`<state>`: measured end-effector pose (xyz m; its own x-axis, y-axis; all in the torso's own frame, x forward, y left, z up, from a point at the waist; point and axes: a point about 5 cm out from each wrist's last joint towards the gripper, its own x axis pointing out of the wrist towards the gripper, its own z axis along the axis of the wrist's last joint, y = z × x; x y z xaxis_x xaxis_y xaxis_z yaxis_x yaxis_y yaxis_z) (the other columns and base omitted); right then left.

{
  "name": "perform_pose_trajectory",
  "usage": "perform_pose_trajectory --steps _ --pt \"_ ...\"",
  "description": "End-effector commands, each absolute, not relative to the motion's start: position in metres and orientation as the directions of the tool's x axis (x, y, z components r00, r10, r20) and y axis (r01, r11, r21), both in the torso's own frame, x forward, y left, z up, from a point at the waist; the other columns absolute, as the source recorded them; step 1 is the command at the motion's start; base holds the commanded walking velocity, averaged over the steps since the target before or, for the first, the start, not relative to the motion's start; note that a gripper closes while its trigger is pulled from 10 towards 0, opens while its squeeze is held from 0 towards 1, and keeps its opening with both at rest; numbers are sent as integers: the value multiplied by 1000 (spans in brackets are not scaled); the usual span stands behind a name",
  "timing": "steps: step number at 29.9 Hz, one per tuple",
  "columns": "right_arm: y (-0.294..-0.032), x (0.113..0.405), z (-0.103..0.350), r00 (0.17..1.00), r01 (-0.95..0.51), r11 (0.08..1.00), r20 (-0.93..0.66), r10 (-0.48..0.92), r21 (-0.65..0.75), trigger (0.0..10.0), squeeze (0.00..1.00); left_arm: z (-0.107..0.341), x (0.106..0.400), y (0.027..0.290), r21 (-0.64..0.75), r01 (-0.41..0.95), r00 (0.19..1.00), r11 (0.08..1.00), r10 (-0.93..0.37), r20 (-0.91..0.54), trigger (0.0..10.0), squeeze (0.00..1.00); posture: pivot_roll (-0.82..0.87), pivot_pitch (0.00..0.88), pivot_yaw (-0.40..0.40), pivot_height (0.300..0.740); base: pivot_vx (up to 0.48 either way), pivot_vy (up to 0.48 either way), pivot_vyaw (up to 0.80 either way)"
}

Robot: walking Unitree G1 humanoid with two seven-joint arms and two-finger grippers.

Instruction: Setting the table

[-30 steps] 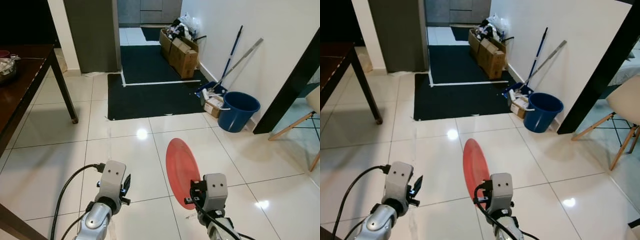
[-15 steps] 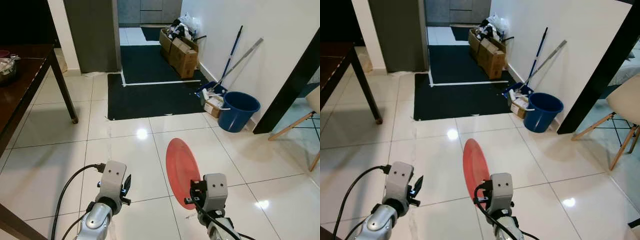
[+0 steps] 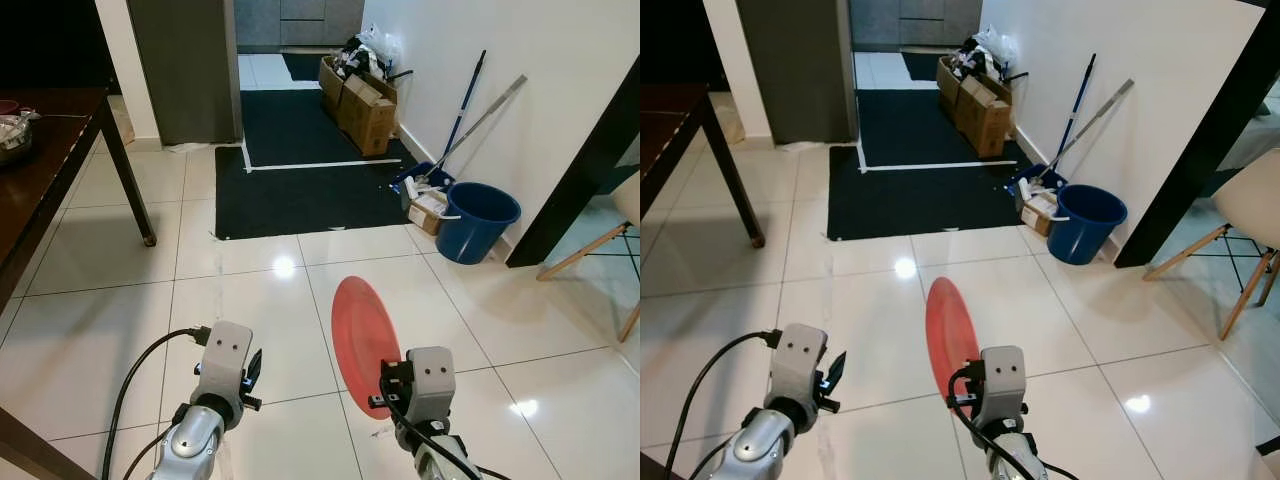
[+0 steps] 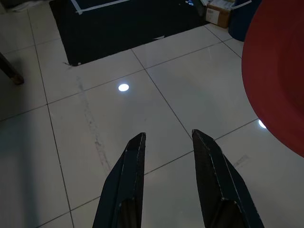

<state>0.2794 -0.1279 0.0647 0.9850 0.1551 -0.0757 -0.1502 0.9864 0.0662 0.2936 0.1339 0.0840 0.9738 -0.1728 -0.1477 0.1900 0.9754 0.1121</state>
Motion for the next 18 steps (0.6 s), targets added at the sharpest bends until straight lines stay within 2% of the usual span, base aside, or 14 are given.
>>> perform_pose_trajectory --steps 1,18 --pt "-127 277 60 984 -147 986 -94 154 75 10000 0 78 291 136 116 191 969 975 -168 -179 10000 0 153 120 42 740 0 0 0" --pt "-127 278 62 985 -142 987 -89 148 76 10000 0 79 293 136 122 194 969 973 -171 -177 10000 0 150 115 47 740 0 0 0"
